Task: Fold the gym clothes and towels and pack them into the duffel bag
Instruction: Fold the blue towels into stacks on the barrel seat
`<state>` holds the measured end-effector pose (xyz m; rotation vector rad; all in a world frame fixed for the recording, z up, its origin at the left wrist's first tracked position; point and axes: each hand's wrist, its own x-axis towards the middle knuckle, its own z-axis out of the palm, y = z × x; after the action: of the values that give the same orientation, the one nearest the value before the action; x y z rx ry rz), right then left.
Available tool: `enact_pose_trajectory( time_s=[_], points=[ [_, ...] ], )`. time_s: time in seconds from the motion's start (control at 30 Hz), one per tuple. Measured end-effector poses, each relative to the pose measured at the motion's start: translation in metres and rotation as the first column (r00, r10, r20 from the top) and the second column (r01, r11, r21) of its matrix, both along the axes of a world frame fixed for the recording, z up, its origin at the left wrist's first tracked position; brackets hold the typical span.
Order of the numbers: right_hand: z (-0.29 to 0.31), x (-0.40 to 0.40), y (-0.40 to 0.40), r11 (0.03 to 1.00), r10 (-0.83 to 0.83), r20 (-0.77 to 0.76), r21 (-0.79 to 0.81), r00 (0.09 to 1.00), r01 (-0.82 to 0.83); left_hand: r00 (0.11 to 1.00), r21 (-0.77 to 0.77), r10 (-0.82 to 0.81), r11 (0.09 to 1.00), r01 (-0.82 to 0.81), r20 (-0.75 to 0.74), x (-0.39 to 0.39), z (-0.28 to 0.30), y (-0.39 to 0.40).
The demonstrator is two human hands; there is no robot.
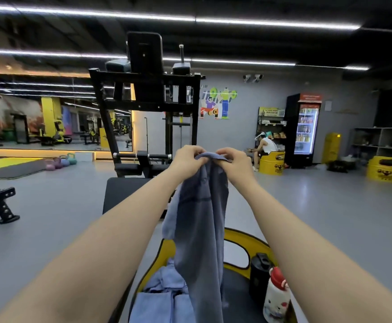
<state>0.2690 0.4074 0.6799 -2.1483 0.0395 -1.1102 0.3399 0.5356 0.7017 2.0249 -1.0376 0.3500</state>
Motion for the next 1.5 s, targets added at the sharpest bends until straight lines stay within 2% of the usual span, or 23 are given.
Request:
enact_pose_trajectory(
  time_s=[0.2, 0.37, 0.53, 0.6, 0.7, 0.8, 0.93, 1.0, 1.07, 1.33, 1.5],
  points=[
    [0.045, -0.043, 0.014, 0.999, -0.025, 0.088, -0.032, 0.996, 0.027, 0.998, -0.032, -0.032, 0.999, 0.034, 0.045, -0.035, 0.041, 0.027],
    [0.060, -0.073, 0.026, 0.994, -0.068, 0.126, -0.074, 0.990, 0.078, 0.996, 0.101, 0.009, 0.995, -0.018, 0.090, -0.059, 0.053, 0.056],
    [0.065, -0.099, 0.028, 0.988, -0.117, 0.121, -0.085, 0.986, 0.128, 0.986, 0.231, 0.093, 0.965, -0.123, 0.138, -0.075, 0.048, 0.086],
    [0.065, -0.111, 0.028, 0.982, -0.140, 0.084, -0.114, 0.987, 0.149, 0.966, 0.268, 0.159, 0.940, -0.211, 0.202, -0.081, 0.046, 0.095],
    [0.062, -0.126, 0.021, 0.982, -0.170, 0.074, -0.076, 0.983, 0.175, 0.918, 0.306, 0.246, 0.888, -0.342, 0.312, -0.090, 0.041, 0.105],
    [0.054, -0.139, 0.011, 0.981, -0.190, 0.063, -0.018, 0.980, 0.191, 0.899, 0.246, 0.310, 0.887, -0.391, 0.310, -0.090, 0.031, 0.113],
    [0.041, -0.153, 0.004, 0.984, -0.173, 0.035, 0.047, 0.984, 0.171, 0.971, 0.046, 0.233, 0.971, -0.235, 0.047, -0.085, 0.021, 0.116],
    [0.036, -0.159, 0.002, 0.984, -0.173, 0.028, 0.055, 0.985, 0.171, 0.984, -0.069, 0.160, 0.984, -0.165, -0.082, -0.086, 0.016, 0.117],
    [0.032, -0.164, 0.000, 0.984, -0.160, 0.032, 0.082, 0.987, 0.157, 0.982, -0.133, 0.112, 0.982, -0.132, -0.151, -0.088, 0.011, 0.119],
    [0.017, -0.172, -0.003, 0.988, -0.132, -0.032, 0.078, 0.991, 0.134, 0.992, -0.255, 0.030, 0.965, -0.062, -0.125, -0.093, -0.004, 0.117],
    [0.004, -0.166, -0.014, 0.989, -0.117, -0.116, 0.074, 0.986, 0.126, 0.994, -0.171, 0.074, 0.981, -0.087, -0.081, -0.091, -0.015, 0.109]
  ],
)
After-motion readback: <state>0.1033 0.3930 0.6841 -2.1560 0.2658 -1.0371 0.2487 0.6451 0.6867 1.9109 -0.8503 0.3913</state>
